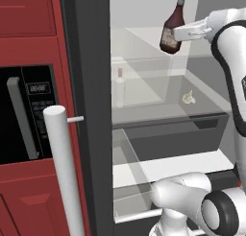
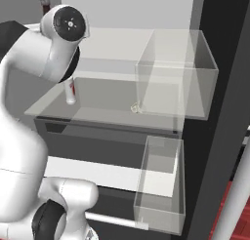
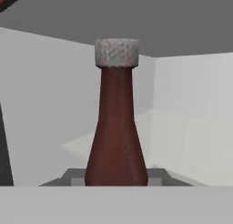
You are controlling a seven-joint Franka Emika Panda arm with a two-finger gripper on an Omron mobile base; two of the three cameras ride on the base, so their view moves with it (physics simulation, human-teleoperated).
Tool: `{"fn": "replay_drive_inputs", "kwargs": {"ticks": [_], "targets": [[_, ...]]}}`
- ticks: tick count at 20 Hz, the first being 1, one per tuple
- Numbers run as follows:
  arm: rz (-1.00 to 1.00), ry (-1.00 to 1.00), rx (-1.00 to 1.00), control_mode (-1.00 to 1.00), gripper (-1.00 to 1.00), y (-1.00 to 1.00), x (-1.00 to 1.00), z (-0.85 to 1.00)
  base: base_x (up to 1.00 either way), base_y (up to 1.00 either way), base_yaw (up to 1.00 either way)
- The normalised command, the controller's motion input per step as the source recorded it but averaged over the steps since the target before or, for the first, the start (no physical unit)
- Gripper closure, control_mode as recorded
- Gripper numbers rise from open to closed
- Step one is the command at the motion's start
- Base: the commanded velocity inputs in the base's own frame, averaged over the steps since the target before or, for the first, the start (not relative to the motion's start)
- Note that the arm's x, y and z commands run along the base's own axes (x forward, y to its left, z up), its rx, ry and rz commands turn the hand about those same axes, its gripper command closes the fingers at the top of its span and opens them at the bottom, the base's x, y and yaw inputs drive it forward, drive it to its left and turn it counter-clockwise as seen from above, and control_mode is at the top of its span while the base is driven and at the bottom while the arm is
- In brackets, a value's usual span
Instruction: Place the ketchup and mayonnaise from the counter to the top shelf of the fridge. If the existing items in the fridge are on the top shelf, move them to other shelves.
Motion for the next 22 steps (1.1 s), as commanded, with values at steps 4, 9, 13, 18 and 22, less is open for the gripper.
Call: {"fn": "replay_drive_inputs", "kwargs": {"ticks": [4,9,13,18,22], "targets": [[-0.05,0.03,-0.02,-1.00,1.00,0.00,1.00,-0.06,0.00,0.00,0.00],[-0.05,0.05,-0.02,-1.00,1.00,0.00,0.92,-0.23,0.00,0.00,0.00],[-0.04,0.08,-0.02,-1.00,1.00,0.00,0.91,-0.24,0.00,0.00,0.00],[-0.02,0.06,-0.02,-1.00,1.00,0.00,0.82,-0.29,0.00,0.00,0.00],[-0.01,0.00,-0.01,-1.00,1.00,0.00,0.71,-0.27,0.00,0.00,0.00]]}}
